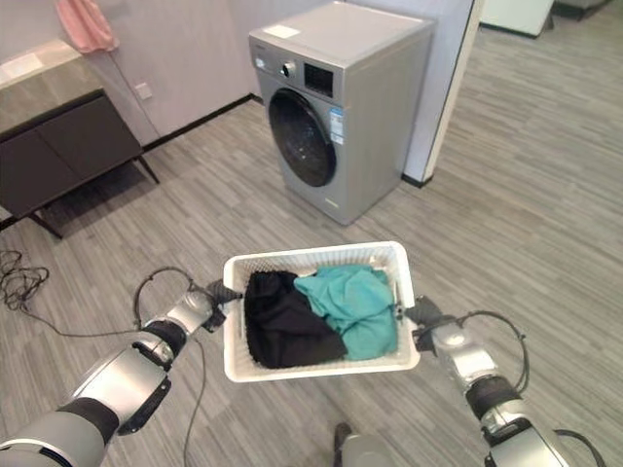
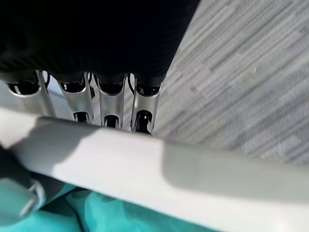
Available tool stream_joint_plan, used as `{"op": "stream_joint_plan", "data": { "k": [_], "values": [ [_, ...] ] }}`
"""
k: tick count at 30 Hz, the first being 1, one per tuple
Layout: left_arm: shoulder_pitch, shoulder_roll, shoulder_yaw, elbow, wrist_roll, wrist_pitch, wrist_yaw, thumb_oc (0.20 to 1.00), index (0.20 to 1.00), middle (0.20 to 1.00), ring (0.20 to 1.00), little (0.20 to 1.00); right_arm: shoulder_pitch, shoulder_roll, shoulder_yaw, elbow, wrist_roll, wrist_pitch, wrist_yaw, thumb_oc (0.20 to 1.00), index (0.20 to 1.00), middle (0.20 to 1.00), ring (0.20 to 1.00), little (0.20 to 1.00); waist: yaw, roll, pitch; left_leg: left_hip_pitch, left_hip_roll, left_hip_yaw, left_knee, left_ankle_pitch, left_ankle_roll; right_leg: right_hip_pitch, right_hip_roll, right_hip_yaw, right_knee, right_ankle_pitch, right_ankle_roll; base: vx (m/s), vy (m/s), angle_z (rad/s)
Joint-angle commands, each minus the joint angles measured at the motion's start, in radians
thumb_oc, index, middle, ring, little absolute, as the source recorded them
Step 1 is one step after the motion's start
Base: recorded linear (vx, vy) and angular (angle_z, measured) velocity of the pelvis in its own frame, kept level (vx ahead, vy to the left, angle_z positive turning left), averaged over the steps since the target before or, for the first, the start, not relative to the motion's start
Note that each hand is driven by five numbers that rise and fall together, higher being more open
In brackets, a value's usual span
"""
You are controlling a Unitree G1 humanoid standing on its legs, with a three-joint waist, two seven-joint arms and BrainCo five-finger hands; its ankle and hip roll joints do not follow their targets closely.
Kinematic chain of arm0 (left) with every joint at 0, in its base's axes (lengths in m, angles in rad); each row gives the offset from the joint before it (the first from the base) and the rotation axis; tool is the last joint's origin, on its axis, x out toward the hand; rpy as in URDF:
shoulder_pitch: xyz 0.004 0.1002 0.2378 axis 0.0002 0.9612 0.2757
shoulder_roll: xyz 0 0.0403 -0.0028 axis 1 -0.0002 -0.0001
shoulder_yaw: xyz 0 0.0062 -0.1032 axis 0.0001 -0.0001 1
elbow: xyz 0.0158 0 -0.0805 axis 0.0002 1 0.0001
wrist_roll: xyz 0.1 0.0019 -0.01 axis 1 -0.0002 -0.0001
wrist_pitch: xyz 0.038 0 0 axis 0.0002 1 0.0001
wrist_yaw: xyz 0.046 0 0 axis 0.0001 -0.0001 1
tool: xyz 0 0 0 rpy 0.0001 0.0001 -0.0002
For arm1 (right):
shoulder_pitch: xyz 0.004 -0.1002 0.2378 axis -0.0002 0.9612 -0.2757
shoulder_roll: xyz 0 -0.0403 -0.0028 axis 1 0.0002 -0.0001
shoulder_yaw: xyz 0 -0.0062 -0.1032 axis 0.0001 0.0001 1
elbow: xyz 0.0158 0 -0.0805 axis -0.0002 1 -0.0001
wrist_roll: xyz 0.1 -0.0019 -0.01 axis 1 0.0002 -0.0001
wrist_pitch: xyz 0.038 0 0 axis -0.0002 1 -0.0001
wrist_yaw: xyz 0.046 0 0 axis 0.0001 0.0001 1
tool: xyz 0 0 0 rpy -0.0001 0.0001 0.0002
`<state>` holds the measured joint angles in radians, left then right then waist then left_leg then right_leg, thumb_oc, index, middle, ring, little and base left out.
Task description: Grab the laundry basket,head to the washer,open it,put in the laundry and shut it.
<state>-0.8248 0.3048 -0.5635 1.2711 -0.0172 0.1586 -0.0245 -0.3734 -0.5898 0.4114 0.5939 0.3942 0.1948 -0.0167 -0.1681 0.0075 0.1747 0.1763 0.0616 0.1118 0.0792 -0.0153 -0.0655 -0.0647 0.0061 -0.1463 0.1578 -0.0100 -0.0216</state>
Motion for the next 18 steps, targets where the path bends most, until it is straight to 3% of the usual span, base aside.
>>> {"op": "stream_joint_plan", "data": {
  "k": [1, 8, 18],
  "values": [
    [-0.090, -0.058, 0.003, 0.015, 0.028, -0.051, 0.008, 0.200, 0.200, 0.200, 0.200, 0.200, -0.051, 0.064, -0.044, -0.158, 0.029, -0.117, 0.074, 0.200, 0.200, 0.200, 0.200, 0.200, -0.011, 0.033, -0.016, 0.022, 0.053, -0.051, 0.063, -0.062, -0.046, -0.050, -0.052, 0.007, -0.082, 0.026, 0.127, 0.04, -0.050, -0.05],
    [-0.075, -0.068, 0.004, 0.014, 0.035, -0.049, 0.008, 0.200, 0.200, 0.200, 0.200, 0.200, -0.026, 0.039, -0.064, -0.205, -0.024, -0.125, 0.064, 0.200, 0.200, 0.200, 0.200, 0.200, -0.015, 0.049, -0.010, 0.017, 0.055, -0.055, 0.045, -0.023, -0.055, -0.046, -0.048, -0.002, -0.098, 0.018, 0.117, 0.02, -0.022, -0.09],
    [-0.054, -0.088, 0.015, 0.019, 0.044, -0.052, 0.009, 0.200, 0.200, 0.200, 0.200, 0.200, 0.024, 0.027, -0.113, -0.205, -0.040, -0.140, 0.051, 0.200, 0.200, 0.200, 0.200, 0.200, -0.020, 0.060, -0.009, 0.025, 0.053, -0.061, 0.008, -0.010, -0.059, -0.020, -0.054, -0.018, -0.139, 0.030, 0.118, 0.02, 0.006, 0.09]
  ]
}}
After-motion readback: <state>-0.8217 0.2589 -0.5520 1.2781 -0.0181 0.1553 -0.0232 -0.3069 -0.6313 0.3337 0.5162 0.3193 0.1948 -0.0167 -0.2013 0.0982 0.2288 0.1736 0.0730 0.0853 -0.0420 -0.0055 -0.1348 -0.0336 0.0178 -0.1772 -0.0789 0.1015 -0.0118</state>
